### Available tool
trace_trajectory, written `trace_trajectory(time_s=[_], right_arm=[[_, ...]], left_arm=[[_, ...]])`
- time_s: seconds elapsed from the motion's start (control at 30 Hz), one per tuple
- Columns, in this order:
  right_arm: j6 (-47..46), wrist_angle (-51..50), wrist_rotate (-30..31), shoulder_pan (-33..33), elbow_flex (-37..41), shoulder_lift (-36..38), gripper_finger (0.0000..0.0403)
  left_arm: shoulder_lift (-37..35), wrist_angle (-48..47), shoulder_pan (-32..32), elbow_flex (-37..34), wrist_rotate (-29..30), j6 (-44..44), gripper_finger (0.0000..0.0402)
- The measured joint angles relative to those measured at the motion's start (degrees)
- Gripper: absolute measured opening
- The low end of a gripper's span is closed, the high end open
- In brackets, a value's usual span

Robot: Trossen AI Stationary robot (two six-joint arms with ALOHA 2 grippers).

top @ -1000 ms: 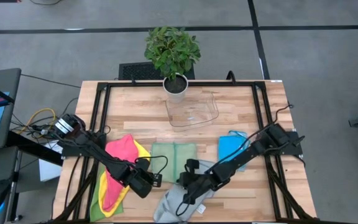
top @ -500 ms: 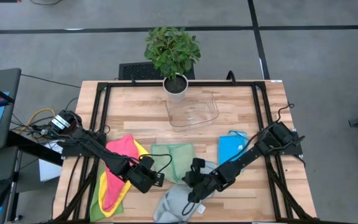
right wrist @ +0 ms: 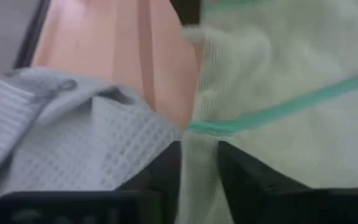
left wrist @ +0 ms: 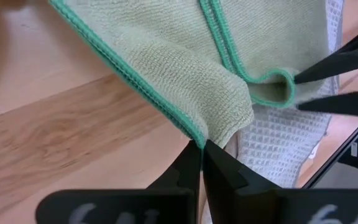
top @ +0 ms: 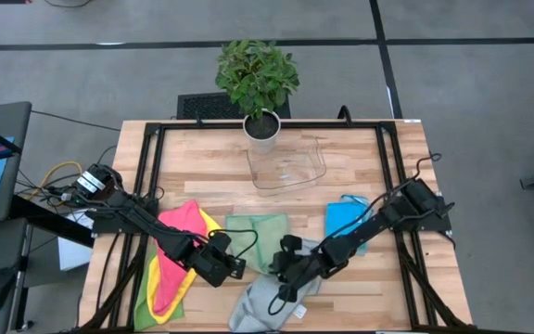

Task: Fold microfiber towels
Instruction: Fold the light green microfiber cloth

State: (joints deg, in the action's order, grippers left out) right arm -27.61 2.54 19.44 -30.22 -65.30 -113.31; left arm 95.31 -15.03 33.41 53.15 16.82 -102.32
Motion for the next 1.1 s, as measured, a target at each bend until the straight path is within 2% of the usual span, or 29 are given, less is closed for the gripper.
trace_trajectory(time_s=[0.17,0.3,0.43,0.63,0.73,1.1], right_arm=[[7.4,-1.0,0.0,1.6,0.0,4.4,0.0202],[15.1,-2.4,0.6,5.2,-0.2,8.1,0.0235],[21.9,-4.0,-4.0,11.8,-0.1,7.7,0.0239],[28.1,-3.9,-13.0,19.4,0.0,2.3,0.0239],[31.1,-3.4,-16.4,21.4,0.0,1.0,0.0239],[35.7,1.6,-19.7,22.7,-0.2,-0.5,0.0228]], left_arm=[[0.0,0.0,0.0,0.0,0.3,0.8,0.0001],[0.0,0.0,0.0,0.0,0.4,1.7,0.0001],[0.0,0.0,0.0,0.0,0.8,2.1,0.0001],[0.0,0.0,0.0,0.0,2.0,2.2,0.0001],[0.0,0.0,0.0,0.0,2.1,2.1,0.0001],[0.0,-0.1,0.0,0.0,3.8,1.2,0.0002]])
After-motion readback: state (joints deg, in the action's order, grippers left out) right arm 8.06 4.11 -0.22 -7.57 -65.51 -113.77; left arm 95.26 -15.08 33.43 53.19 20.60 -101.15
